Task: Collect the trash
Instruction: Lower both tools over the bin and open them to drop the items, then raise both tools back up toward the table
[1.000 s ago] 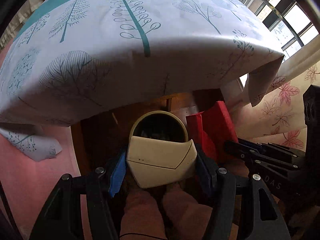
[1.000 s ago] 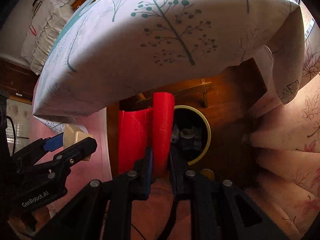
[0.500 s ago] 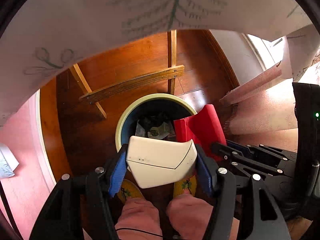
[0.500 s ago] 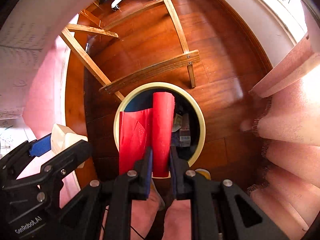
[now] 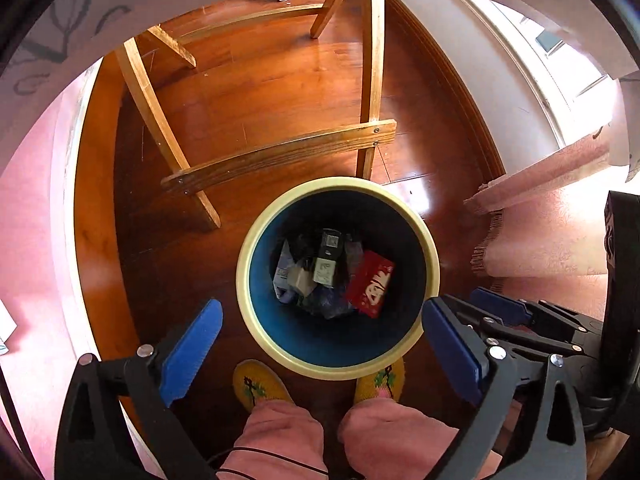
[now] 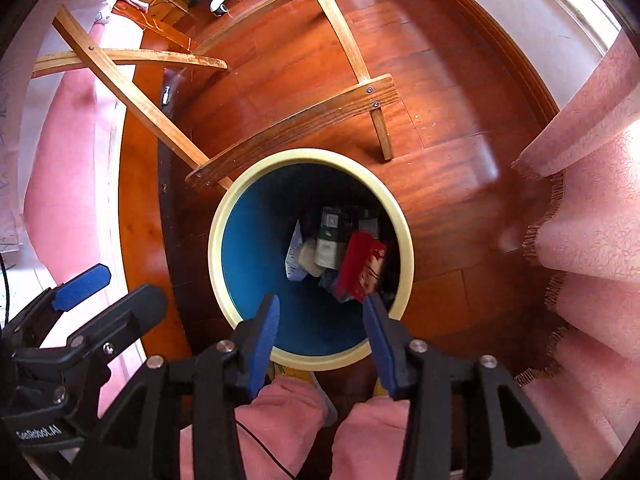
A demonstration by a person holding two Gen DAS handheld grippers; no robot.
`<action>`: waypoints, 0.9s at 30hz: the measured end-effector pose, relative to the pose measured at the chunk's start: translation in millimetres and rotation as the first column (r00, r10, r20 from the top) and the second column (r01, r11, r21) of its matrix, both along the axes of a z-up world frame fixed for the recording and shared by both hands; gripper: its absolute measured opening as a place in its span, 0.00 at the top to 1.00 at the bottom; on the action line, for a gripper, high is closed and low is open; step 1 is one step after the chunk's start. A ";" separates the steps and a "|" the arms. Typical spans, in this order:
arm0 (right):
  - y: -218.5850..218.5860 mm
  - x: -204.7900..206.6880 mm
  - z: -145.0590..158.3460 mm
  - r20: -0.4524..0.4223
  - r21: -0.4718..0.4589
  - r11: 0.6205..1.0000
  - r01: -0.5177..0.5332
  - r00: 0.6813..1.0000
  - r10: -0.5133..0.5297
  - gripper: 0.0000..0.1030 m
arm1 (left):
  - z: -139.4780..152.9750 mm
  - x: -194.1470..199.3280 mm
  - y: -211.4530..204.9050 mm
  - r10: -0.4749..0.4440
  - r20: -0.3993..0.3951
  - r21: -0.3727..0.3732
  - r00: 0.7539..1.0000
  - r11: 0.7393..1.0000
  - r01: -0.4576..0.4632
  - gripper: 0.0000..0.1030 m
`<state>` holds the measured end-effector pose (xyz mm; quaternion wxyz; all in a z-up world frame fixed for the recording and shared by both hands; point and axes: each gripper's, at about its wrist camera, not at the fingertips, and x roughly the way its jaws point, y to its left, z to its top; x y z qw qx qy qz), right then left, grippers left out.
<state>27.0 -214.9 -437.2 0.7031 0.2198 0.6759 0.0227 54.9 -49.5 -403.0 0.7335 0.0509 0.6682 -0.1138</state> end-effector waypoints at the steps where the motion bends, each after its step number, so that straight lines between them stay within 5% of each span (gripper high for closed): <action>1: 0.4 -0.4 1.6 0.001 0.005 1.000 0.000 1.000 0.000 0.57 | 0.3 0.0 1.5 0.005 0.000 0.007 1.000 1.000 -0.005 0.04; 14: -0.4 -7.0 43.6 0.003 0.001 1.000 0.006 1.000 -0.006 0.56 | 35.4 -7.5 9.3 0.058 -0.016 -0.005 0.998 0.998 -0.058 0.04; 27: -7.9 -18.6 153.6 0.016 -0.012 1.000 0.003 1.000 -0.003 0.56 | 165.5 -26.7 1.8 0.022 0.005 -0.033 1.000 0.999 -0.022 0.04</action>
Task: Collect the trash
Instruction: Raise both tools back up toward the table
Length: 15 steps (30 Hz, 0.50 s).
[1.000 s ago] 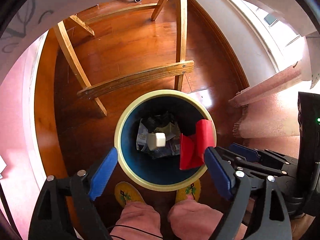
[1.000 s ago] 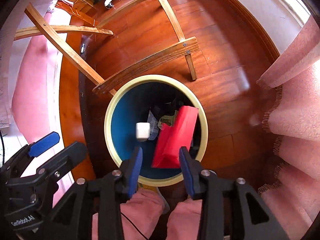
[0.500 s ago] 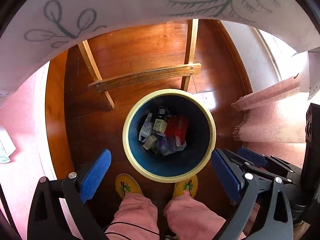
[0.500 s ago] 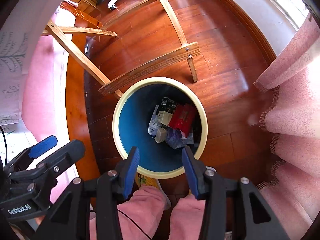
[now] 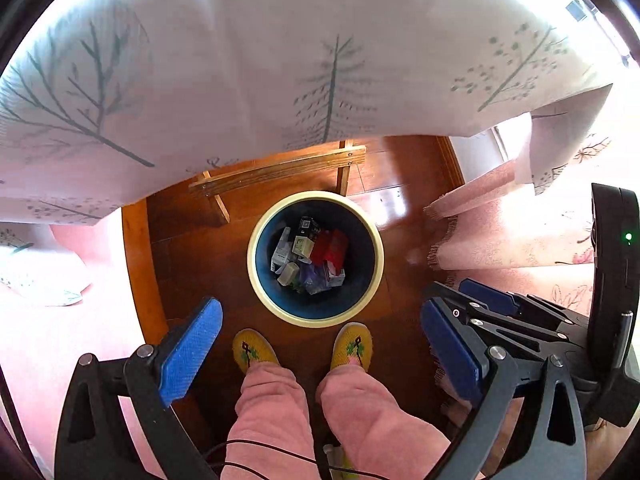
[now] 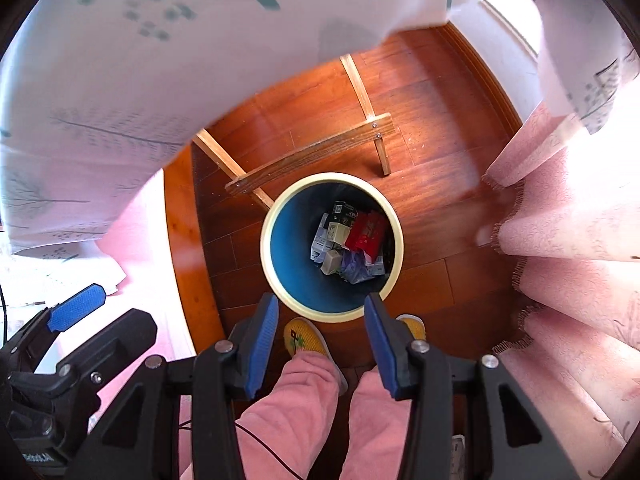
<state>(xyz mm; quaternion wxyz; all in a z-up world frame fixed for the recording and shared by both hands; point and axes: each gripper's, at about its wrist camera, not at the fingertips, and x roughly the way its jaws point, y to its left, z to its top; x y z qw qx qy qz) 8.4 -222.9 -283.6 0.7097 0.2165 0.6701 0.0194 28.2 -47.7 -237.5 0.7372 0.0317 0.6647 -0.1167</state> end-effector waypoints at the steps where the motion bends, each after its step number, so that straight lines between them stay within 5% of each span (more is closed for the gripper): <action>1: -0.1 -0.2 11.5 0.003 0.000 1.000 -0.005 1.000 0.005 0.56 | 13.5 -2.1 0.6 -0.003 0.011 -0.003 1.000 1.000 0.003 0.04; 15: -16.2 0.0 146.3 0.151 0.024 0.999 -0.036 0.988 0.032 0.55 | 182.4 -0.9 26.0 0.013 0.214 -0.015 0.977 1.000 -0.010 0.04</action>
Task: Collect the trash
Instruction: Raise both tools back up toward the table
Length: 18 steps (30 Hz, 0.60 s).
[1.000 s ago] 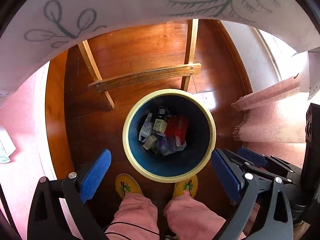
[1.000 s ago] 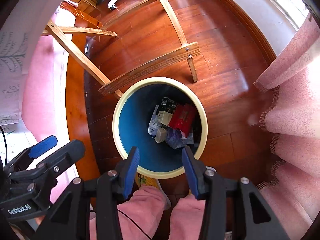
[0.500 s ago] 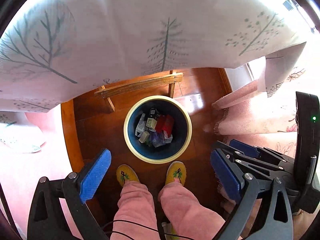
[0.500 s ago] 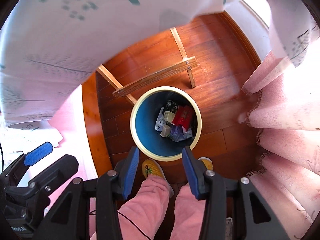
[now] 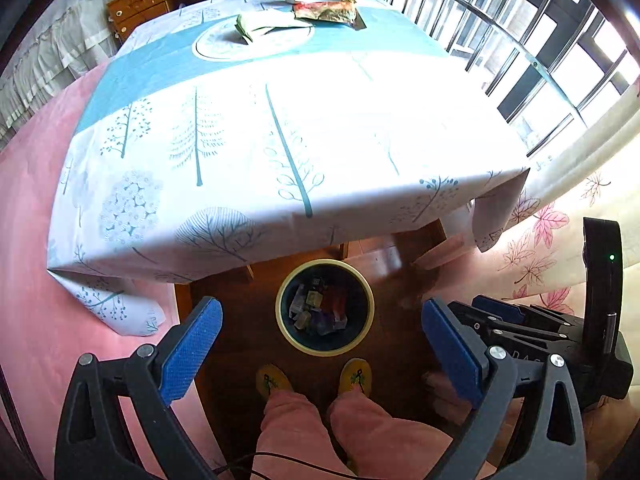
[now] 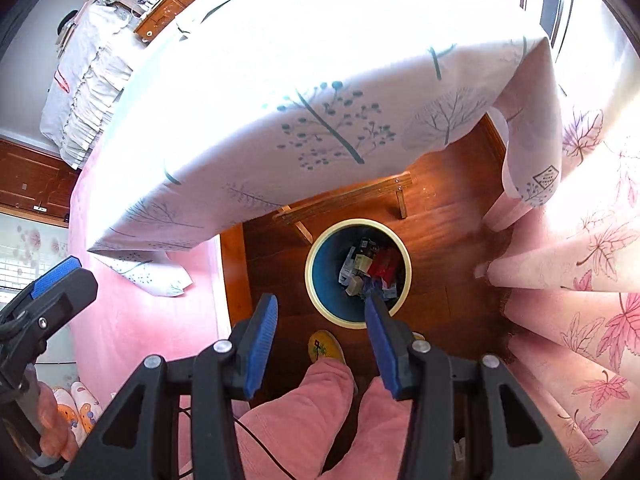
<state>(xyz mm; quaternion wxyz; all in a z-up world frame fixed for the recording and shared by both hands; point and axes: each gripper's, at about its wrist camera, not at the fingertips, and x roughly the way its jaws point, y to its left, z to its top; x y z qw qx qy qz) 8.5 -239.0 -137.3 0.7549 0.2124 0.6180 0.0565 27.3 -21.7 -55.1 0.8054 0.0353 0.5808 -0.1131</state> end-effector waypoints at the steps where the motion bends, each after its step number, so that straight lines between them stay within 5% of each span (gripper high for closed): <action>1: -1.9 1.5 7.3 0.017 0.000 1.000 -0.003 1.000 0.003 0.55 | 9.1 1.9 1.3 0.002 0.016 0.003 1.000 1.000 -0.002 0.04; 11: -14.7 27.1 66.7 0.189 0.007 0.999 -0.036 0.981 0.034 0.55 | 87.5 22.0 10.8 0.044 0.193 0.043 0.980 0.998 -0.053 0.04; 18: -24.5 47.9 80.2 0.219 0.017 0.999 -0.042 0.975 0.038 0.55 | 105.4 35.3 6.6 0.052 0.233 0.057 0.971 0.996 -0.067 0.04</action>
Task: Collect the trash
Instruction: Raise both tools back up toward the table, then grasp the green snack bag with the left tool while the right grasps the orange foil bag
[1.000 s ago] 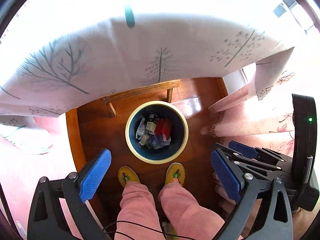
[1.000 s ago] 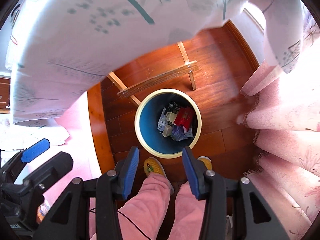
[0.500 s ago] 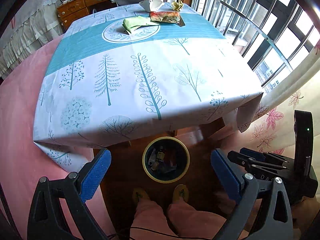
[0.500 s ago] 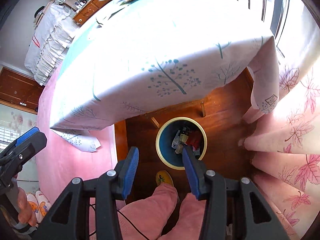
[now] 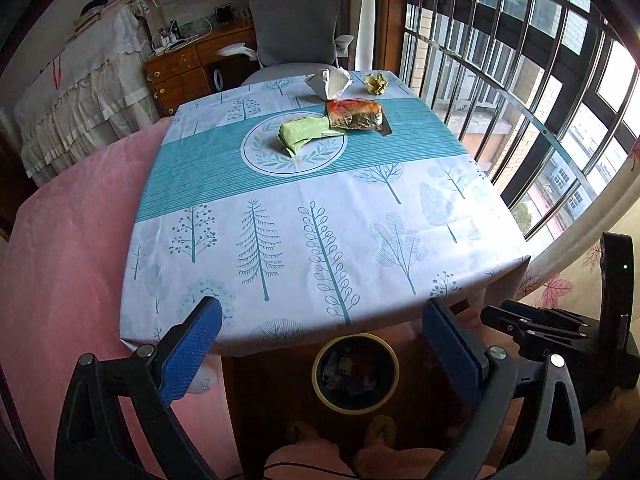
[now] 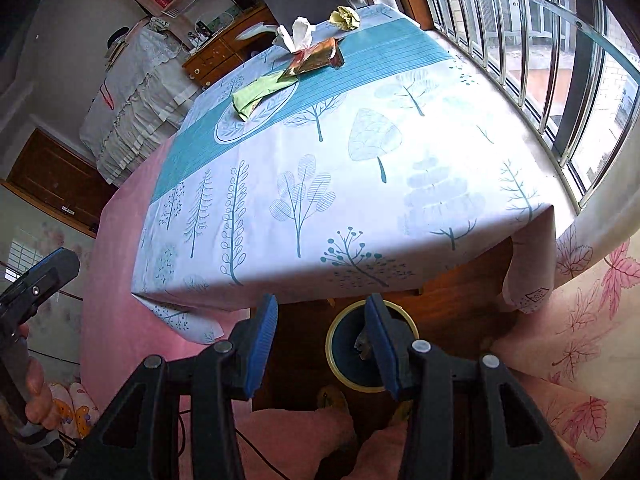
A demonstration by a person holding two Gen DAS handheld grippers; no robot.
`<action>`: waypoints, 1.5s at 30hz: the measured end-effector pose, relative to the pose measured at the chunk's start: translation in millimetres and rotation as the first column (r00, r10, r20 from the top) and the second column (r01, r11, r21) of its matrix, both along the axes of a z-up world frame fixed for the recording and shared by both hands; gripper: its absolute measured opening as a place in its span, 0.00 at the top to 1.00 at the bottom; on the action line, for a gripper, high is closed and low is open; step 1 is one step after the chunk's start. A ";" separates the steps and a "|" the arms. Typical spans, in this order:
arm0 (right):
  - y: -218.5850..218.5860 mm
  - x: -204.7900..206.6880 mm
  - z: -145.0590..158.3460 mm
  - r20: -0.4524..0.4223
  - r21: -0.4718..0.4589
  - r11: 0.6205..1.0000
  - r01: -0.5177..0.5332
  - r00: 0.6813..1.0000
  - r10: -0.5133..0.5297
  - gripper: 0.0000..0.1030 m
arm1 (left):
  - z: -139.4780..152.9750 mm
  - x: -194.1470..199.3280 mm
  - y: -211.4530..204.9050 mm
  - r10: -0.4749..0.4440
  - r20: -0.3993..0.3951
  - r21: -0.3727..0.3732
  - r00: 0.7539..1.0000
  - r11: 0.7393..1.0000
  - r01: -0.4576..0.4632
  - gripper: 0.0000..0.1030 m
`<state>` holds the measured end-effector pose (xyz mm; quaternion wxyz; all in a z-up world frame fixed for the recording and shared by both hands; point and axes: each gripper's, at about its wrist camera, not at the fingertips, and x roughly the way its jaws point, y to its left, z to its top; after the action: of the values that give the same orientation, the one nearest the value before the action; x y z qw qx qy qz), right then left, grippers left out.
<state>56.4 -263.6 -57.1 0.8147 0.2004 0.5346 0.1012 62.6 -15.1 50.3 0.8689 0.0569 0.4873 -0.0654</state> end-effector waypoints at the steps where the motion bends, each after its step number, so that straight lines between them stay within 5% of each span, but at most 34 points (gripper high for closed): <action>1: -0.8 2.6 0.4 -0.001 0.000 1.000 -0.001 1.000 0.001 0.55 | 0.8 1.8 -0.9 0.000 0.000 0.001 1.000 1.000 0.000 0.04; 11: -5.4 44.2 -2.3 -0.007 -0.031 0.999 0.027 1.000 -0.027 0.55 | -14.9 57.0 -8.5 -0.062 -0.018 0.013 0.998 0.998 0.062 0.04; 23: 5.7 146.9 -4.8 -0.043 -0.051 0.969 0.243 0.968 -0.245 0.55 | -40.9 213.2 13.5 -0.239 -0.085 -0.015 0.967 0.971 0.239 0.04; 32: 28.0 239.8 -9.4 -0.022 -0.084 0.944 0.318 0.947 -0.321 0.54 | -94.1 333.3 11.7 -0.313 -0.153 -0.016 0.937 0.949 0.315 0.04; 34: 30.6 257.5 -11.0 -0.014 -0.088 0.941 0.328 0.944 -0.330 0.41 | -106.1 352.1 8.2 -0.313 -0.165 -0.022 0.935 0.949 0.314 0.04; 45: 25.2 321.7 -32.0 -0.014 -0.115 0.929 0.351 0.935 -0.354 0.37 | -162.5 403.8 -9.5 -0.321 -0.239 -0.025 0.916 0.945 0.325 0.04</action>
<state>378.1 -238.3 -89.1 0.8201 0.2495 0.5087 -0.0798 466.4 -24.6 -112.2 0.7805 0.1347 0.5730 -0.2107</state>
